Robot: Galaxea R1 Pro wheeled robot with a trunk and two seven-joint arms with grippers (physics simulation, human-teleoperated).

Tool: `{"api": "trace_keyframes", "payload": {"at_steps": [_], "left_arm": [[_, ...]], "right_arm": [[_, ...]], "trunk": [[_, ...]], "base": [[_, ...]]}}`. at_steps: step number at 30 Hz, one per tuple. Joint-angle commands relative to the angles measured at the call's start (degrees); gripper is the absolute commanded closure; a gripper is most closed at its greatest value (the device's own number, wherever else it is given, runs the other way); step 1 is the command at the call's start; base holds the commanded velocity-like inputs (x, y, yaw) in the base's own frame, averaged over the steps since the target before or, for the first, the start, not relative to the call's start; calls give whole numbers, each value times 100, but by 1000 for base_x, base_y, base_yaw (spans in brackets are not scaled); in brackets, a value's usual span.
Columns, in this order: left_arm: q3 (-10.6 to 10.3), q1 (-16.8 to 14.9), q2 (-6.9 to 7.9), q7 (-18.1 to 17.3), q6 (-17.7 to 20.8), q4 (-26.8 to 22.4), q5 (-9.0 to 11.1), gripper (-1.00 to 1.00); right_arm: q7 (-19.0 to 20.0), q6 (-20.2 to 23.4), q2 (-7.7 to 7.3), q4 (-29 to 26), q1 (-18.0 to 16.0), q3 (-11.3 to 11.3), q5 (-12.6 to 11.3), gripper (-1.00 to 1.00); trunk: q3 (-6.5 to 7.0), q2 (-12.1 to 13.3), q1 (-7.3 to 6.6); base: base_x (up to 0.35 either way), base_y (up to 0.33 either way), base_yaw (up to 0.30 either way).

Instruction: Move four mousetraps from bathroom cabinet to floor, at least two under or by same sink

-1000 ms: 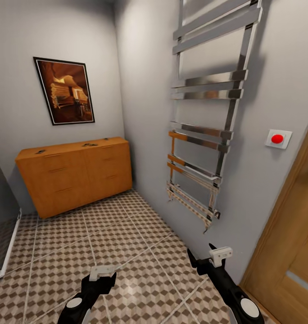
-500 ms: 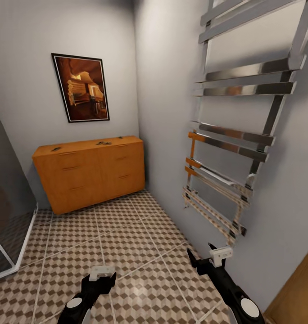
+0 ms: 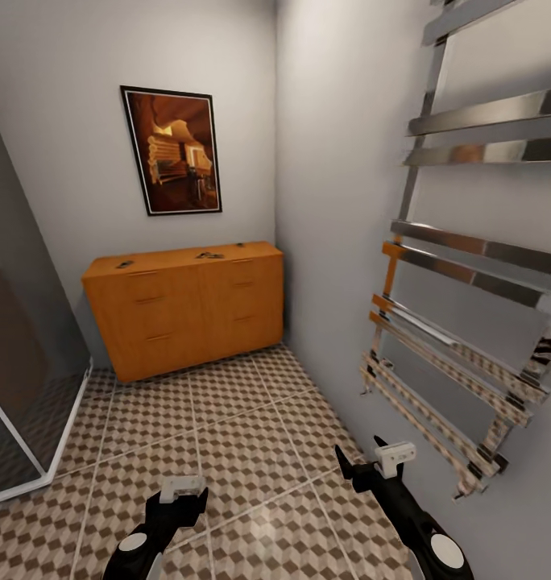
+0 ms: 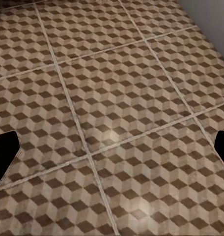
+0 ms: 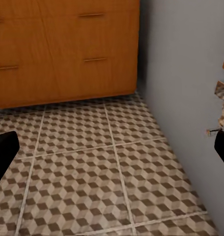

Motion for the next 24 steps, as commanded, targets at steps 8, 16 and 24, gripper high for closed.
{"api": "trace_keyframes", "payload": {"at_steps": [8, 16, 24], "left_arm": [[-2, -3, -1, 8, 30, -15, 1, -100], [-2, -3, -1, 16, 30, -8, 1, -100], [-2, -3, -1, 13, 30, -5, 1, -100]], "right_arm": [[22, -15, 4, -1, -2, -9, 20, -100], [22, -15, 5, -1, -2, -9, 19, -100], [22, -15, 7, -1, -2, -7, 20, -100]], "trunk": [[-57, -3, 3], [-108, -3, 3], [-160, -3, 3]], "base": [[331, 99, 187], [283, 177, 185], [298, 83, 185]]}}
